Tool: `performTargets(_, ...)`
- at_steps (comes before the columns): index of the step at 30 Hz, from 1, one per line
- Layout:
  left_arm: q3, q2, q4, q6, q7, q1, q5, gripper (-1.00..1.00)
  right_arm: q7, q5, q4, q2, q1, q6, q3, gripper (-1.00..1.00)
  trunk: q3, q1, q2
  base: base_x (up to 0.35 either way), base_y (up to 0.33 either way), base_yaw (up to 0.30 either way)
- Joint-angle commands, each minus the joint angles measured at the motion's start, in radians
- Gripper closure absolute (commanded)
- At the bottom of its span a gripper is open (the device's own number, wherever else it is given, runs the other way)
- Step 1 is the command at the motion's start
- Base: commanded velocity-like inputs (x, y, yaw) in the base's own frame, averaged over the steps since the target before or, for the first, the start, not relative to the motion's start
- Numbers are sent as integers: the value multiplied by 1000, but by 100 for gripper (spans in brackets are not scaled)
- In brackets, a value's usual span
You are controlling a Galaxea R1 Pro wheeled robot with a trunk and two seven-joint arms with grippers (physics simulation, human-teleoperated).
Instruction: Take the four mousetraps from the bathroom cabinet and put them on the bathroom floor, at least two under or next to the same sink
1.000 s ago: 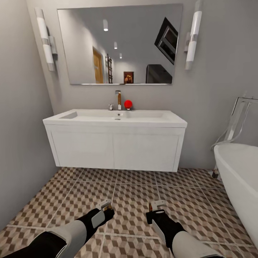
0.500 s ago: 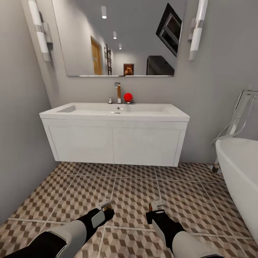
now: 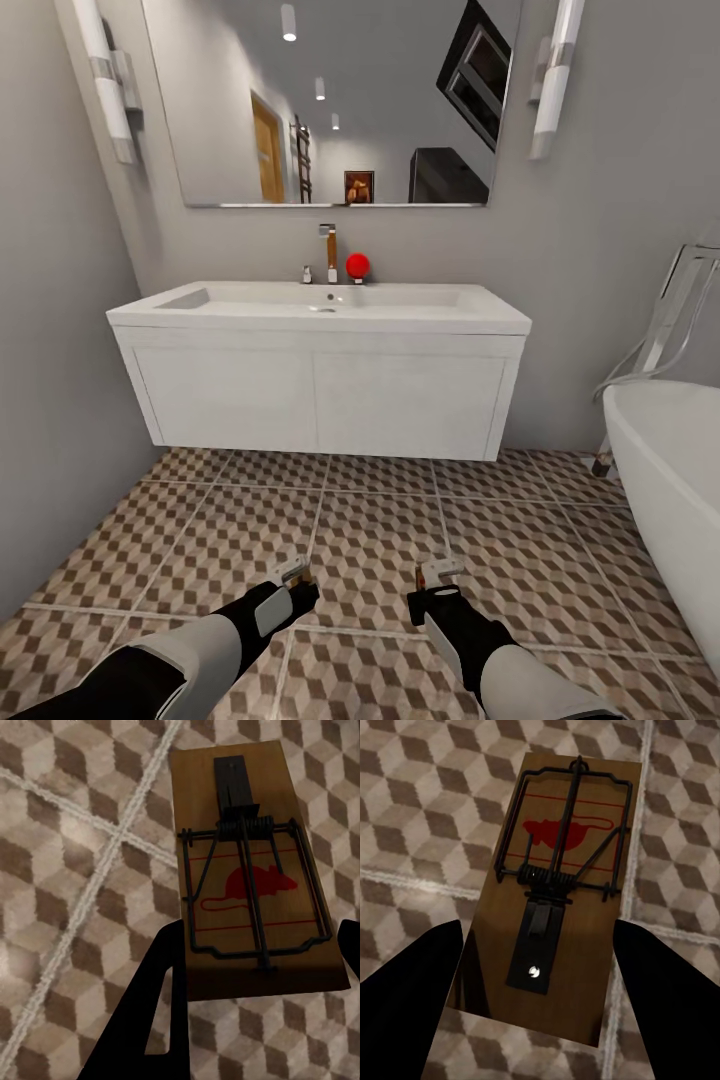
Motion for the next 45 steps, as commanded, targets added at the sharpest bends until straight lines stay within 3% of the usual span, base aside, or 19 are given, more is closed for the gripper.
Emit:
performTargets(1,-8,0,-1,3,5,0,6,100,-4,7,-2,0,0,9,5,100,-1,0,0,0,0,0)
performTargets(12,-11,0,2,-1,-3,0,-4,100,-3,10,-2,0,0,-4,7,100,-1,0,0,0,0,0)
performTargets(15,-15,1,3,-5,-6,0,-9,100,-2,30,-2,0,0,-6,9,100,-1,0,0,0,0,0)
performTargets(18,-17,6,1,-11,-9,0,-36,100,-1,78,0,0,0,-18,8,100,-1,0,0,0,0,0)
performTargets(21,-19,12,-1,-24,-37,0,-90,100,-1,103,28,0,0,-52,6,100,-1,0,0,0,0,0)
performTargets(25,-20,32,-3,-25,-142,0,-177,100,-1,113,86,0,0,-104,4,100,-1,0,0,0,0,0)
performTargets(28,-20,57,-4,-26,-174,0,-205,100,-1,113,101,0,0,-117,-1,100,-1,0,0,0,0,0)
performTargets(33,-21,73,-5,-34,-196,0,-225,100,-2,112,108,0,0,-130,-3,100,-1,0,0,0,0,0)
performTargets(45,-20,70,2,-35,-202,1,-250,100,-2,112,109,0,0,-158,-3,100,-1,0,0,0,0,0)
